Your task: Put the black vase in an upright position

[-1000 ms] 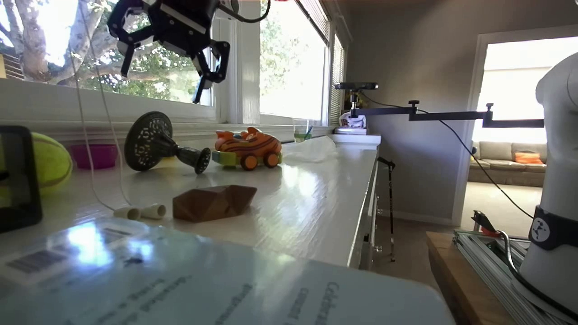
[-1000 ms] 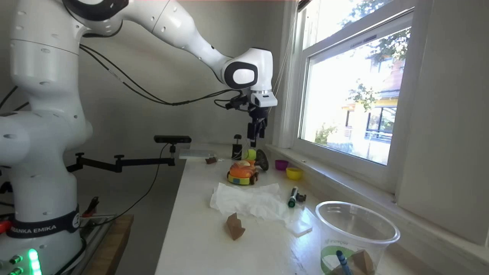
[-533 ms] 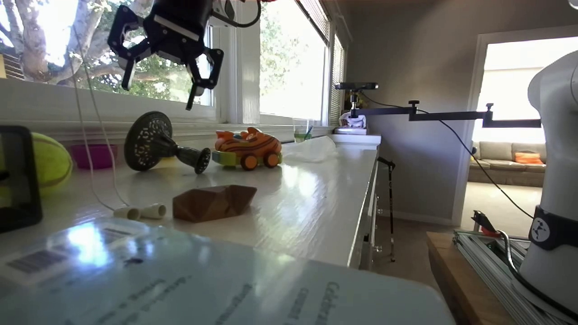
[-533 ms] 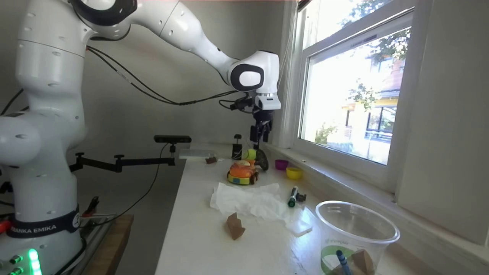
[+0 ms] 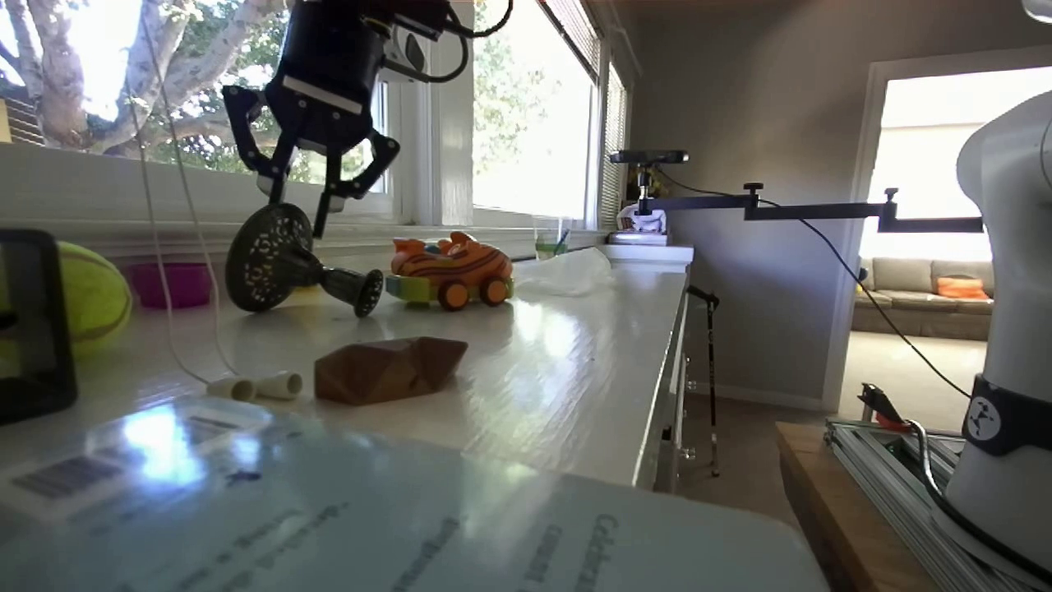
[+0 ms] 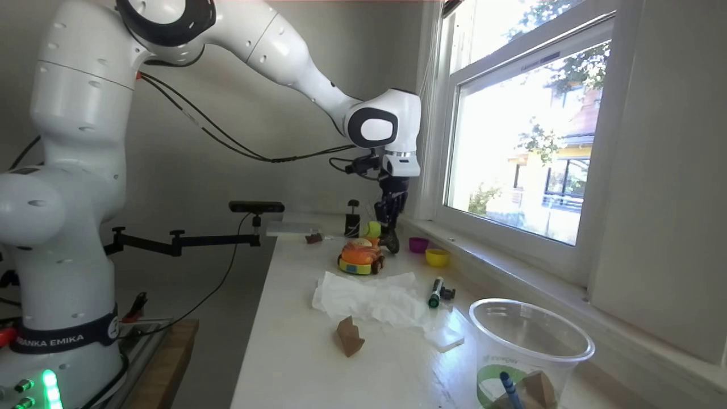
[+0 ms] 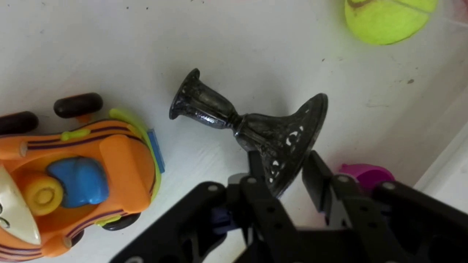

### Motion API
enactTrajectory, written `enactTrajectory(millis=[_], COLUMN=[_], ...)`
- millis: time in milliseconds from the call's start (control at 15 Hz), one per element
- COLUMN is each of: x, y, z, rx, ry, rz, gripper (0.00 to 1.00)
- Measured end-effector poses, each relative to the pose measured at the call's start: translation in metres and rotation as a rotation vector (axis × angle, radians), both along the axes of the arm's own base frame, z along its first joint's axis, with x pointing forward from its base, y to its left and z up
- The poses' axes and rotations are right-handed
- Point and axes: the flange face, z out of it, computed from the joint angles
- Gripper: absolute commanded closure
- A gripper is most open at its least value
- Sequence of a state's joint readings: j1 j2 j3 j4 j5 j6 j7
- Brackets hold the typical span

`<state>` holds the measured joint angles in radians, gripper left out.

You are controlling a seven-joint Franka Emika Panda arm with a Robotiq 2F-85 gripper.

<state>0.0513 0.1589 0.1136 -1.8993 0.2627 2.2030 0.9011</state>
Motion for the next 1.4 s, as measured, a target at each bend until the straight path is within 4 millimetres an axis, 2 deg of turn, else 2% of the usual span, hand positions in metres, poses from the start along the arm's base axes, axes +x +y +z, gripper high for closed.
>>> enactTrajectory(millis=[67, 267, 467, 733, 1067, 1200, 1400], x=[0.001, 0.004, 0.007, 0.003, -0.017, -0.030, -0.050], y=[0.000, 0.000, 0.003, 0.017, 0.040, 0.046, 0.049], z=[-0.003, -0.001, 0.010, 0.029, 0.067, 0.073, 0.069], rx=[0.000, 0.001, 0.004, 0.006, -0.096, -0.132, -0.161], ry=[0.005, 0.003, -0.014, -0.052, -0.243, -0.344, -0.476], rz=[-0.003, -0.006, -0.001, 0.023, 0.103, 0.101, 0.047], gripper=[1.00, 0.98, 0.99, 0.99, 0.99, 0.99, 0.99])
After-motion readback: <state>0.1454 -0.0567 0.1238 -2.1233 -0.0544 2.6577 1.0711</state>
